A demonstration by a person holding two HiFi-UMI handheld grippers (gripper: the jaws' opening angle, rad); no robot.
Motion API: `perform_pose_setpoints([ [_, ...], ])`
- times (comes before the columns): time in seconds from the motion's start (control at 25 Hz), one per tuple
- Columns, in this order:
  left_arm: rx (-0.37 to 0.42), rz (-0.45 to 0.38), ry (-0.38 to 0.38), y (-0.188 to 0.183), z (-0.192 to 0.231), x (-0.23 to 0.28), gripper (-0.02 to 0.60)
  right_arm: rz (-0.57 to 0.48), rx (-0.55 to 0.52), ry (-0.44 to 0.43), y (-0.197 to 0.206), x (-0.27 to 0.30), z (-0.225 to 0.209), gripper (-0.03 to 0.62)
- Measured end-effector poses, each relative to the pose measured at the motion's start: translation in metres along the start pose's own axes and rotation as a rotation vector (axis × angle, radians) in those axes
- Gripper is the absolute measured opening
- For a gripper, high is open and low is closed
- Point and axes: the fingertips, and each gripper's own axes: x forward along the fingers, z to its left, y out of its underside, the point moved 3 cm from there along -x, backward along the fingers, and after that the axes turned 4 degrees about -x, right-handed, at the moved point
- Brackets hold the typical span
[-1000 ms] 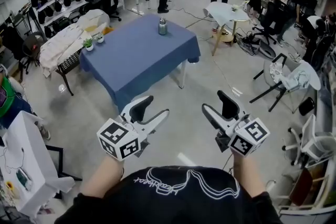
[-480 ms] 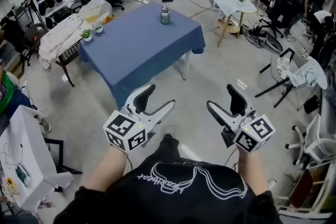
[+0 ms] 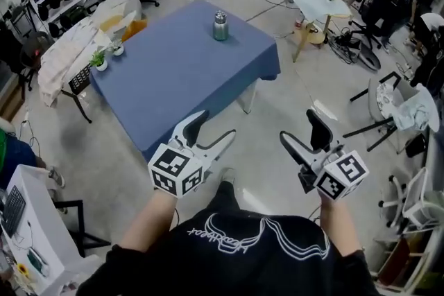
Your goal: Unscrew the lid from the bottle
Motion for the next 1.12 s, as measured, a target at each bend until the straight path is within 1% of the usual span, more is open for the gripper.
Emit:
perform_pose_setpoints([
  [0.12, -0.004, 0.036, -0.016, -0.008, 0.061, 0.043, 0.319, 0.015, 0.024, 0.000, -0.003, 0.062, -0.036, 0.396],
  [0.28, -0.007, 0.085, -0.081, -0.015, 0.140, 0.094, 0.321, 0.061, 0.038, 0.008, -0.003, 0.134, -0.081, 0.396],
  [0.36, -0.010, 0.092, -0.109, -0.017, 0.174, 0.119, 0.319, 0.073, 0.045, 0.014, -0.001, 0.162, -0.103, 0.396],
  [0.48, -0.005, 0.115, -0.126, -0.019, 0.216, 0.157, 0.319, 0.086, 0.054, 0.029, 0.003, 0.192, -0.128, 0.396],
  [0.6, 0.018, 0.140, -0.127, -0.018, 0.249, 0.190, 0.319, 0.093, 0.062, 0.038, 0.006, 0.217, -0.145, 0.396],
  [0.76, 0.033, 0.150, -0.135, -0.016, 0.280, 0.225, 0.319, 0.094, 0.051, 0.027, 0.008, 0.243, -0.160, 0.396],
  [0.92, 0.047, 0.171, -0.173, -0.015, 0.308, 0.261, 0.321, 0.097, 0.042, -0.003, 0.010, 0.263, -0.183, 0.396],
  [1.08, 0.059, 0.178, -0.179, -0.007, 0.326, 0.294, 0.321, 0.102, 0.043, -0.053, 0.013, 0.288, -0.209, 0.396],
  [1.12, 0.059, 0.179, -0.180, -0.005, 0.331, 0.303, 0.331, 0.103, 0.039, -0.068, 0.014, 0.296, -0.216, 0.396],
])
